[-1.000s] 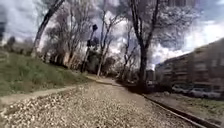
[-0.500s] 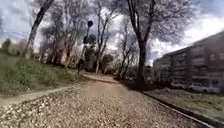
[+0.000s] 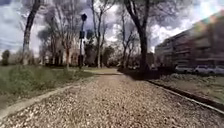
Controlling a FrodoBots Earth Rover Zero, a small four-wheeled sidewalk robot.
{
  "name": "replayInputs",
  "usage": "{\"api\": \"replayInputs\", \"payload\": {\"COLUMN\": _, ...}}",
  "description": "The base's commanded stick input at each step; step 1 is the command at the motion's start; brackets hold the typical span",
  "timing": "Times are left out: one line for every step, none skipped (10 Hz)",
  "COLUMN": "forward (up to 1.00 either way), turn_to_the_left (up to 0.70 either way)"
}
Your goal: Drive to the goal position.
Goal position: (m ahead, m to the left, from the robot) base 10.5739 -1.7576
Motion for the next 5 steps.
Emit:
{"api": "replayInputs", "payload": {"forward": 0.7, "turn_to_the_left": -0.23}}
{"api": "replayInputs", "payload": {"forward": 0.7, "turn_to_the_left": -0.33}}
{"api": "replayInputs", "payload": {"forward": 0.7, "turn_to_the_left": -0.19}}
{"api": "replayInputs", "payload": {"forward": 0.7, "turn_to_the_left": 0.0}}
{"api": "replayInputs", "payload": {"forward": 0.7, "turn_to_the_left": 0.0}}
